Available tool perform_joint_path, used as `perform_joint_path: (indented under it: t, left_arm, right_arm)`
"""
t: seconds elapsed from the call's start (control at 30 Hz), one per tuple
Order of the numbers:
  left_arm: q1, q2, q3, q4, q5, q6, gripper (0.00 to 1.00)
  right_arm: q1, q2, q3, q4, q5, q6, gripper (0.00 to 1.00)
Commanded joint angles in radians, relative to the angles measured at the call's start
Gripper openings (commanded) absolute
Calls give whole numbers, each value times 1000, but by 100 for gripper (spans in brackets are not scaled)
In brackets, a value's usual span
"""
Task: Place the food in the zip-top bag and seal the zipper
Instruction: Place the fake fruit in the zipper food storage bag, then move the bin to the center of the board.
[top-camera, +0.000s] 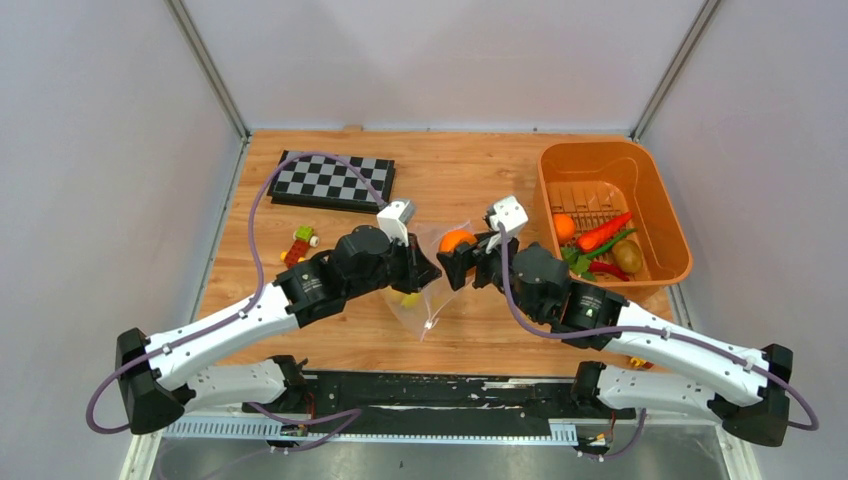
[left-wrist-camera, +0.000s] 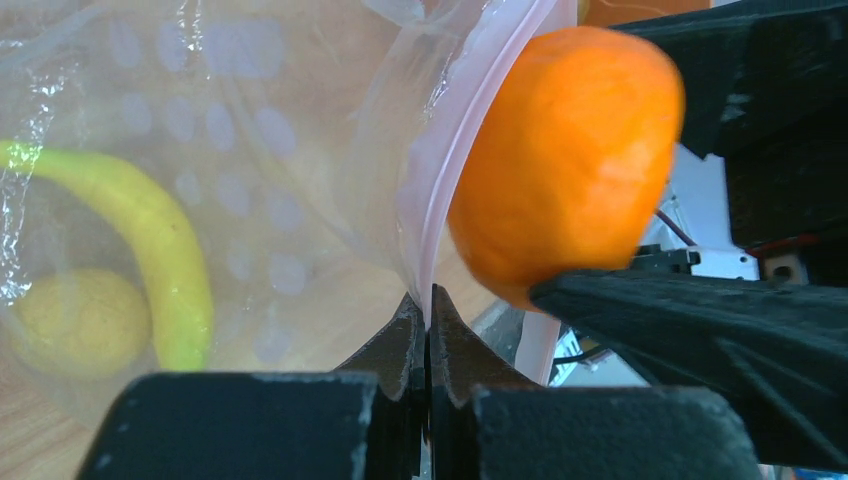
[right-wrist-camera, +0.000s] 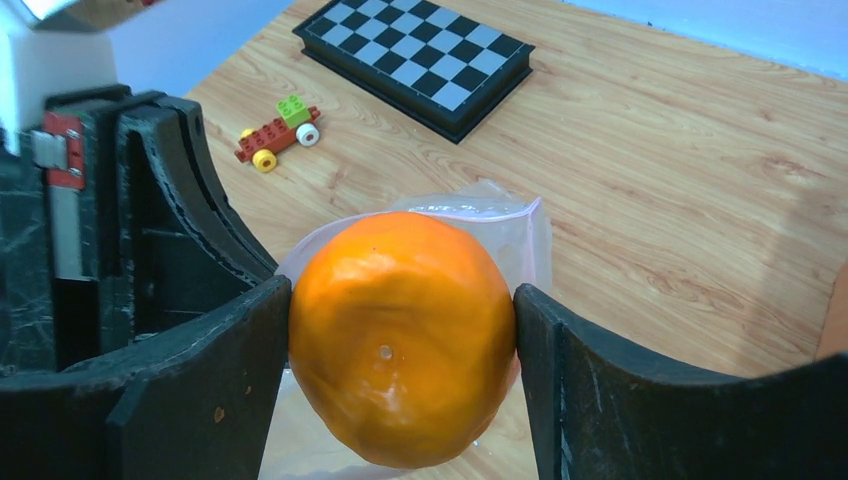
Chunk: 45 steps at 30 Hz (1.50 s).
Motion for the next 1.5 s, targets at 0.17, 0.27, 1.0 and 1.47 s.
perform_joint_path:
  t: [0.17, 0.27, 1.0, 1.47]
  left_arm:
    - [1, -84, 56, 50, -9, -47, 0]
    - [0, -83, 64, 26, -19, -43, 0]
    - [2, -86, 66, -42, -123, -3, 0]
    - [1, -41, 50, -28, -110, 37, 0]
  right_arm:
    - [13, 29, 51, -31, 39, -10, 69]
    - [13, -6, 37, -16, 11, -4, 76]
    - [12, -311, -66, 15, 21, -47, 94]
    - [12, -466, -102, -129, 324, -13, 97]
